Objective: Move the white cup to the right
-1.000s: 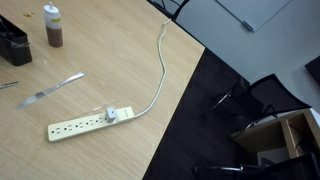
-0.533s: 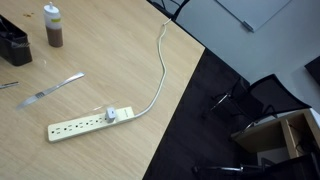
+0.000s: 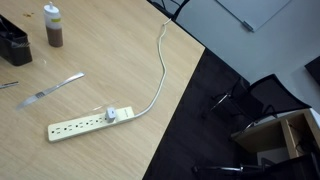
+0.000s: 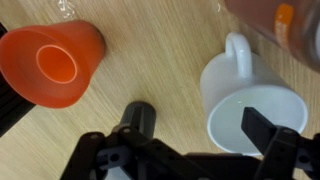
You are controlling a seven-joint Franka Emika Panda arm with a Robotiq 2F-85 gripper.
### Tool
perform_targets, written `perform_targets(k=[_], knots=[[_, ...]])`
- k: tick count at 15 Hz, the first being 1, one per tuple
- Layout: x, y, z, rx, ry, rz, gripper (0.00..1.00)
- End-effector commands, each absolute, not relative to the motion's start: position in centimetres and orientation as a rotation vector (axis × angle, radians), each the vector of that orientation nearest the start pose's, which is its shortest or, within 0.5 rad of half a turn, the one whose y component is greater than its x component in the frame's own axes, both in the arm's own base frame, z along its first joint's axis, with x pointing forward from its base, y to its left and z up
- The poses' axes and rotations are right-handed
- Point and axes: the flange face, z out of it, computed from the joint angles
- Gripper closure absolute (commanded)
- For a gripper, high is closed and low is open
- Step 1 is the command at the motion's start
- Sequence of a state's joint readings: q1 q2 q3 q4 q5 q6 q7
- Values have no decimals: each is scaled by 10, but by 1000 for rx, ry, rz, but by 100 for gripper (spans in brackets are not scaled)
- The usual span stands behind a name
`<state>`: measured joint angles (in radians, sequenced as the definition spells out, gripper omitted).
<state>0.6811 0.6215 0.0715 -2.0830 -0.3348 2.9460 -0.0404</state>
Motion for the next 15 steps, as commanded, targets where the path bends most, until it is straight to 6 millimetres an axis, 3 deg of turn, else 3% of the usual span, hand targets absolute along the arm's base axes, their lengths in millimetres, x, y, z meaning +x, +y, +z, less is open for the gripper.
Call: perform_targets(k=[1,4,5,6,15], knots=[[416,429,136,-2662,-1588,-382,0],[407,432,125,-2665,-1556,-335,1],[405,433,123,-2661,-1548,-324,18],[403,434,120,-2657,-1543,-314,27],[402,436,117,-2667,-1467,-300,91]])
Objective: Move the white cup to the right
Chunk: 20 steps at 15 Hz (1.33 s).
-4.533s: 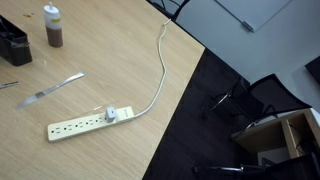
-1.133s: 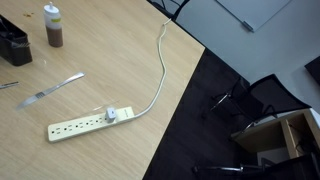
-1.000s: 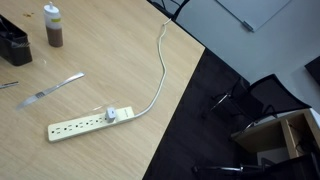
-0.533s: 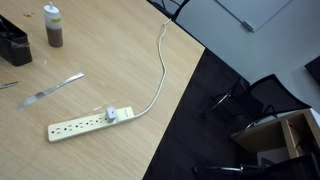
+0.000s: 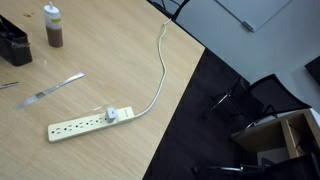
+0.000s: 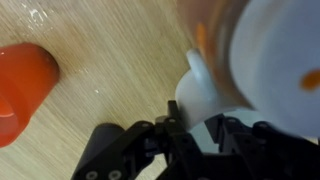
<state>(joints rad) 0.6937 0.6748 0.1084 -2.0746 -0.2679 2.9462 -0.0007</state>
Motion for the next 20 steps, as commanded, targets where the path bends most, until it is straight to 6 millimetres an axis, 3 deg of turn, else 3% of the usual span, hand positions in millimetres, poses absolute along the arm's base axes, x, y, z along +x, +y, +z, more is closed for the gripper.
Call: perform_targets(k=[1,12,20], knots=[[403,434,117,-2671,-1461,-298,97],[414,425,127,-2698,-1388,-302,98],[436,421,169,-2695,-1206,-314,98]])
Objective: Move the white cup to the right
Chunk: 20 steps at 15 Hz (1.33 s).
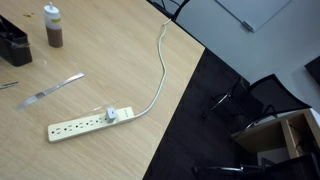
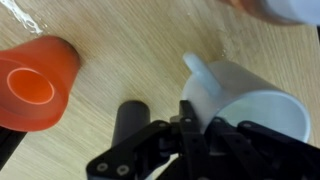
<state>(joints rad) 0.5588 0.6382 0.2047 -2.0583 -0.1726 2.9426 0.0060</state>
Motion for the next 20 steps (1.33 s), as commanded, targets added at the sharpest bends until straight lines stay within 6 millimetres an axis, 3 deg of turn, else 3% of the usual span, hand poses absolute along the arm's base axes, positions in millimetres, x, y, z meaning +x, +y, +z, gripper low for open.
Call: perform_targets(k=[1,5,9,13,20], knots=[[438,420,174,-2697,-1196,-317,98],[448,414,212,-2704,-1184,-361,98],[457,402,275,-2772,-1195,-361,98],[475,352,334,-2935,-1129,-357,98],[494,232,390,-3123,-727,-543,98]])
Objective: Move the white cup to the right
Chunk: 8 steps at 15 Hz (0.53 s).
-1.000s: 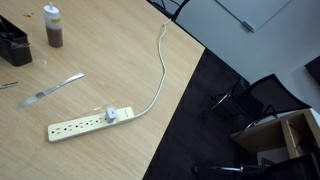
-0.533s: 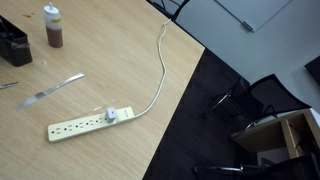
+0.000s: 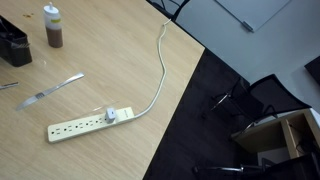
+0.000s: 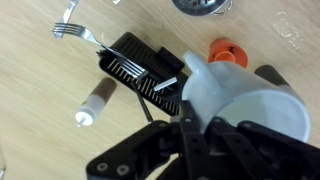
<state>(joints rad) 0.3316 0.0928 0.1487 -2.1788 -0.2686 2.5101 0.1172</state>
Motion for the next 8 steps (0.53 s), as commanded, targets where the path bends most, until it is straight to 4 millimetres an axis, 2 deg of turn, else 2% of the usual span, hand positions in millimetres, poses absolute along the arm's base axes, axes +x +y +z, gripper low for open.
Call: perform_targets(k=[1,5,8], knots=[[493,213,395,-3151,-648,-561,98],[483,149,399,-3238,-370,-612,98],[465,112,384,-3265,-164,-596,98]])
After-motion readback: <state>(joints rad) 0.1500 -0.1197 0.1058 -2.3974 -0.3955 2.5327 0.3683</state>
